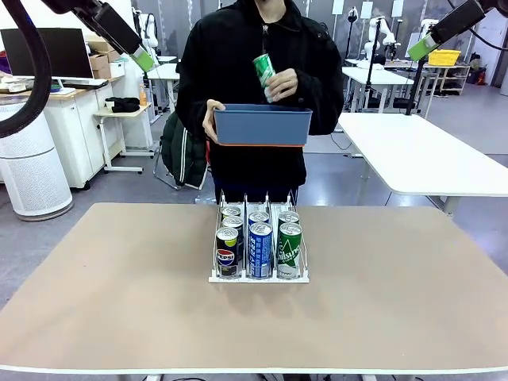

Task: Fill the beverage cans into the dispenser.
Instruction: Pick up the Sprite handed by the human.

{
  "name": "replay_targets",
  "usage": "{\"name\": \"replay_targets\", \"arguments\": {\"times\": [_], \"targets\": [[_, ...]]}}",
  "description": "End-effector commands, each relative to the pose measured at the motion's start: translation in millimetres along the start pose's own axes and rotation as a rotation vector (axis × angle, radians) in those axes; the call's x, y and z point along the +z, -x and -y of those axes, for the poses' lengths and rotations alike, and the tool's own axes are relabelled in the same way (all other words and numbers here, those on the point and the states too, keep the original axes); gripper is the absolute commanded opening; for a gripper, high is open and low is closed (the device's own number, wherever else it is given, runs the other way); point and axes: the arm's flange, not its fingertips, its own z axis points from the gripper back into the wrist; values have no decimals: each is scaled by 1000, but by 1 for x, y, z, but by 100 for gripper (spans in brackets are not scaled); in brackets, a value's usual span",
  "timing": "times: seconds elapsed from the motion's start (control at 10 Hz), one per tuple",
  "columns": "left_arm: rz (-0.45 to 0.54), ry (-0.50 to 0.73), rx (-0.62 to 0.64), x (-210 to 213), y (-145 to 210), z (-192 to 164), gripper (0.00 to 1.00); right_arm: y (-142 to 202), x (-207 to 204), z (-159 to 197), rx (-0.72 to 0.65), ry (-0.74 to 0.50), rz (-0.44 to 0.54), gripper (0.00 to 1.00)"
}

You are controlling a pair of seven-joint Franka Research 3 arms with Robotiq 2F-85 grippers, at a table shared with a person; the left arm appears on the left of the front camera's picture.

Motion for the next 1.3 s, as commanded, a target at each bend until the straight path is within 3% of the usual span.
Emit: {"name": "replay_targets", "arguments": {"times": [0.0, 1.2], "targets": [[5, 3, 6, 1, 0, -1, 100, 1, -1, 0, 2, 0, -3, 100], [5, 3, 6, 1, 0, -1, 100, 1, -1, 0, 2, 0, -3, 100]]}}
